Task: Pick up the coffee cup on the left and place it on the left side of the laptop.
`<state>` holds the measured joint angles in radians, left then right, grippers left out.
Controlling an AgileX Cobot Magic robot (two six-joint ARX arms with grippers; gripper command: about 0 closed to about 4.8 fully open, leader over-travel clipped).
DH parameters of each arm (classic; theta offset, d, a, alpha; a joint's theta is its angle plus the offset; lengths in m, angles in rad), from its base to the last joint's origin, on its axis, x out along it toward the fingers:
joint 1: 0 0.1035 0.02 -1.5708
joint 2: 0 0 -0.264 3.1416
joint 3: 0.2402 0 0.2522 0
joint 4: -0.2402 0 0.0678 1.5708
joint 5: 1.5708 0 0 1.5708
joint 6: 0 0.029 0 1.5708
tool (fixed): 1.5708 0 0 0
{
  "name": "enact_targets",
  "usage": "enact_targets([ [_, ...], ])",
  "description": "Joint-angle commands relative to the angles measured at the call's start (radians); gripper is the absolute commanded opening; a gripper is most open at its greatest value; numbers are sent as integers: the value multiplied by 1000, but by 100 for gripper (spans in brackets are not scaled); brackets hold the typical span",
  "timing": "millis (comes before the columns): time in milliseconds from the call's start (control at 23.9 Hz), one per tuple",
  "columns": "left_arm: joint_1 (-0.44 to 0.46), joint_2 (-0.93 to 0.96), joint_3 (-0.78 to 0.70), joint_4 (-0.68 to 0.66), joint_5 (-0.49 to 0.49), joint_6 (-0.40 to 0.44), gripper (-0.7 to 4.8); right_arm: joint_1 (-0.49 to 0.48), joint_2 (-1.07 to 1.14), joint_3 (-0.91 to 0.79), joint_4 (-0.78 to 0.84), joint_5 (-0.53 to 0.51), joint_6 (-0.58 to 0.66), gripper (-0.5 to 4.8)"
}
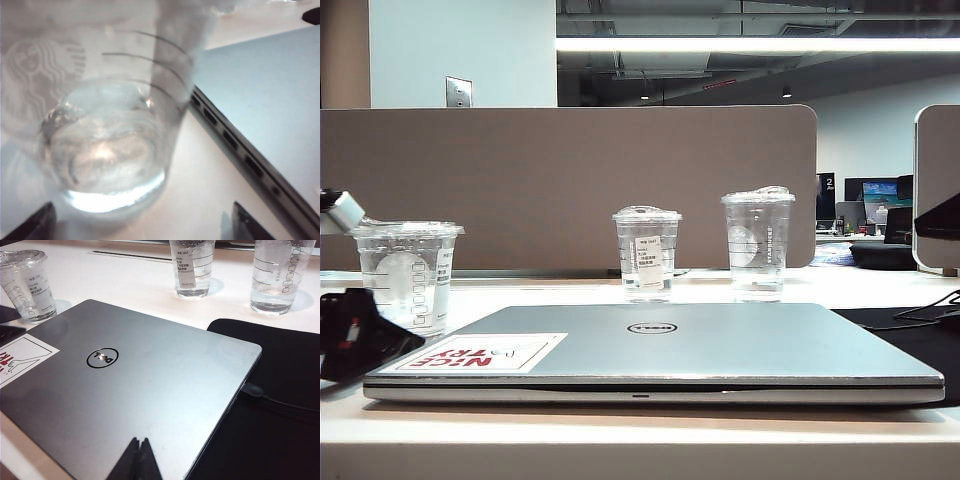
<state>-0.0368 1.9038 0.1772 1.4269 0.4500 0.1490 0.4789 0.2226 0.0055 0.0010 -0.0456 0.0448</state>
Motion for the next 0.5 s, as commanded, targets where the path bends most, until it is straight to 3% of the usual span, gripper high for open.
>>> enact_targets([
  [42, 3, -30, -52, 33, -10, 10, 478, 2, -2, -4, 18, 2, 0, -5],
  [251, 3, -69, -133, 34, -14, 8, 474, 2, -2, -4, 18, 2, 0, -5],
  [335, 3, -106, -145, 34, -31, 8, 434, 2, -2, -4, 18, 2, 0, -5],
  [377, 3, -142, -163, 34, -72, 7, 302, 2, -2, -4, 18, 2, 0, -5],
  [419, 3, -182, -173, 17, -99, -10, 133, 2, -2, -4, 18, 2, 0, -5],
  [502, 2, -214, -173, 16, -93, -31, 38, 2, -2, -4, 18, 2, 0, -5],
])
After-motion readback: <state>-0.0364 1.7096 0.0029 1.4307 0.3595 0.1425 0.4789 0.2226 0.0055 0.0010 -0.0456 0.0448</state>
